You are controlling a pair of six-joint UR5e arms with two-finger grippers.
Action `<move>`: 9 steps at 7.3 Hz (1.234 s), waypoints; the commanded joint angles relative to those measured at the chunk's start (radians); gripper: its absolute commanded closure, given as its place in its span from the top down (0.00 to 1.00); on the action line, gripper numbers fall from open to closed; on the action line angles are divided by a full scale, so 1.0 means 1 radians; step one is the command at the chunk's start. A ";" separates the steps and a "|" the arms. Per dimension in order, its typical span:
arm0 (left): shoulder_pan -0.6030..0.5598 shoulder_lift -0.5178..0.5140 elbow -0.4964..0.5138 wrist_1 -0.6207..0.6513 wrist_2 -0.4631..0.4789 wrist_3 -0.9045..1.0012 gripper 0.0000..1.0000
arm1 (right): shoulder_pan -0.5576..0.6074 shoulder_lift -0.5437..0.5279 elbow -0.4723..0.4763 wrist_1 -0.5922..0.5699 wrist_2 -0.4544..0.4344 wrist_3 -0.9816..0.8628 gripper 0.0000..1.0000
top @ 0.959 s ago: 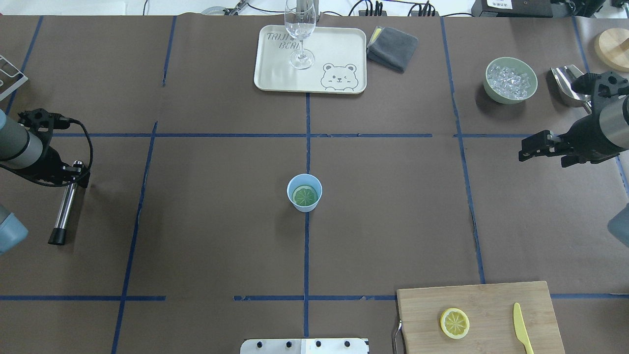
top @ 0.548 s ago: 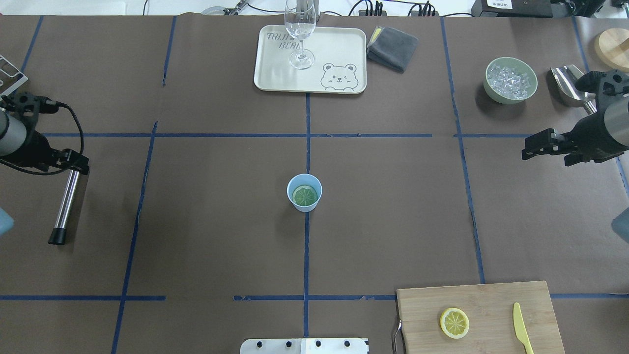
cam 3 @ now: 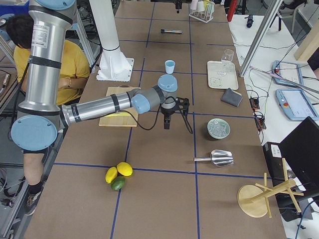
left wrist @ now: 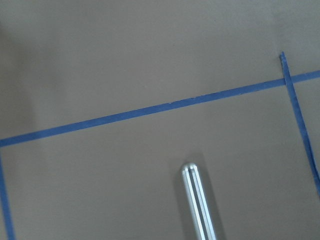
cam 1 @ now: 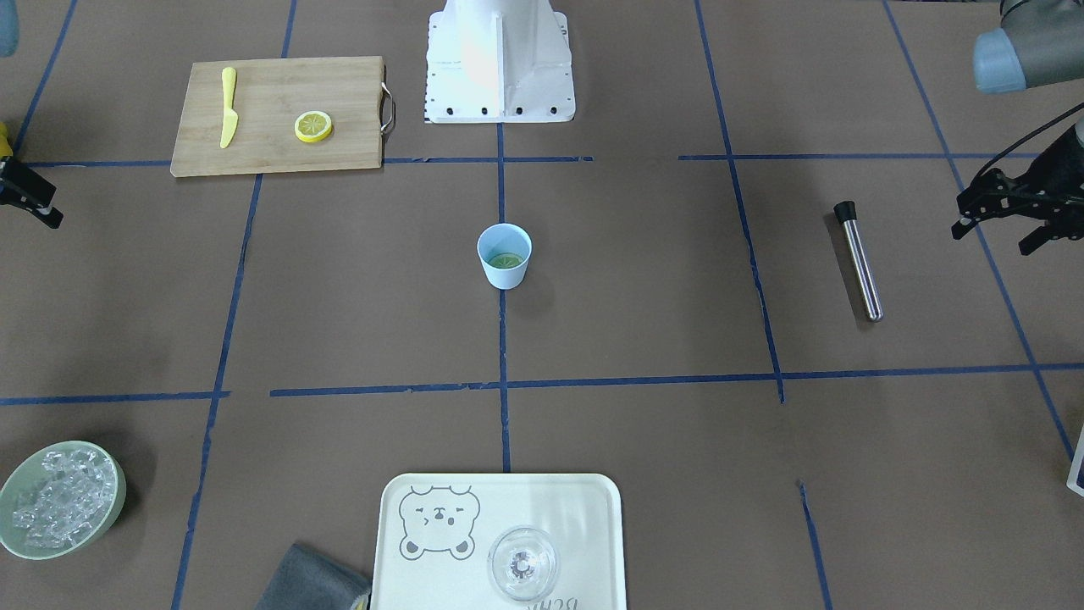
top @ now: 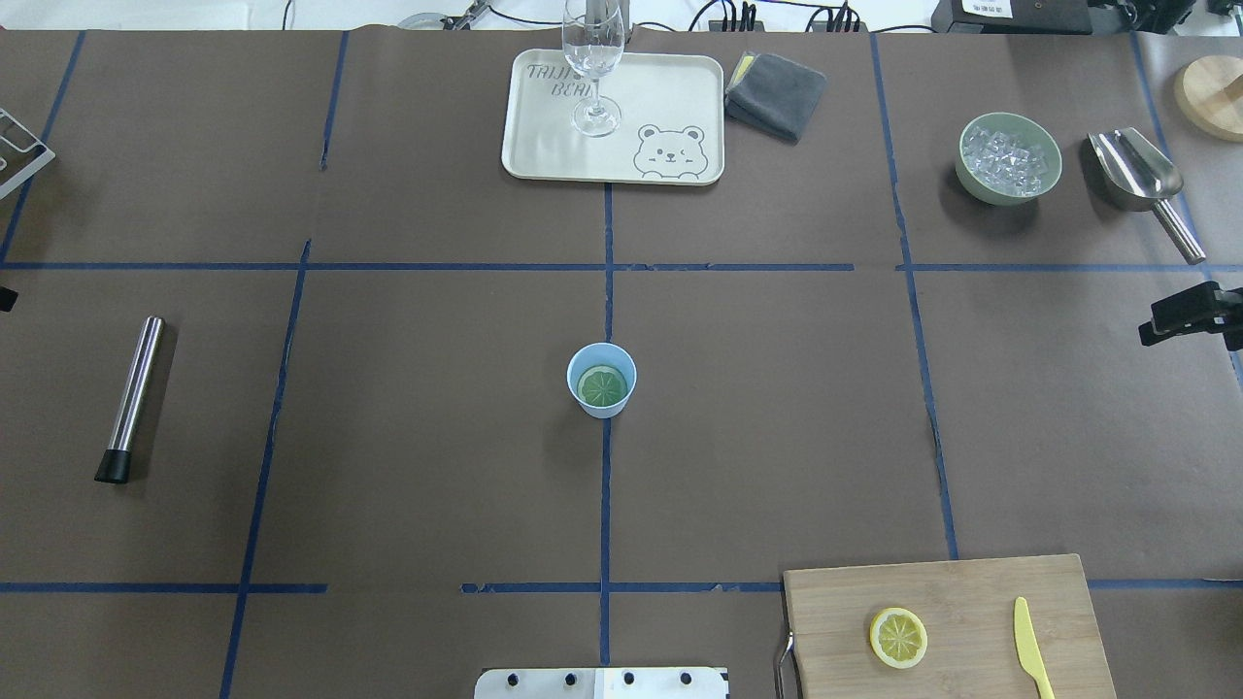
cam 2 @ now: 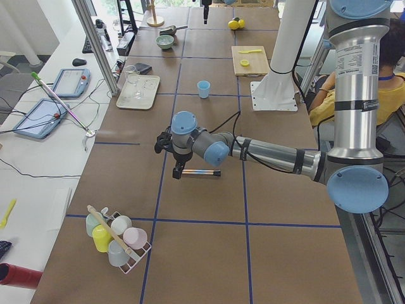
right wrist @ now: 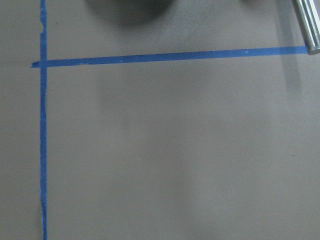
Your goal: Squeeze lemon into cup
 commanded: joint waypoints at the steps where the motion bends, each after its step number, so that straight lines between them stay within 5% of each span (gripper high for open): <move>1: -0.116 0.019 0.055 0.005 -0.012 0.156 1.00 | 0.140 -0.019 -0.063 -0.057 0.056 -0.254 1.00; 5: -0.179 0.020 0.019 0.198 -0.099 0.177 1.00 | 0.249 -0.022 -0.092 -0.233 0.061 -0.557 1.00; 9: -0.276 0.042 -0.093 0.196 0.010 0.267 1.00 | 0.265 -0.015 -0.046 -0.278 0.052 -0.650 1.00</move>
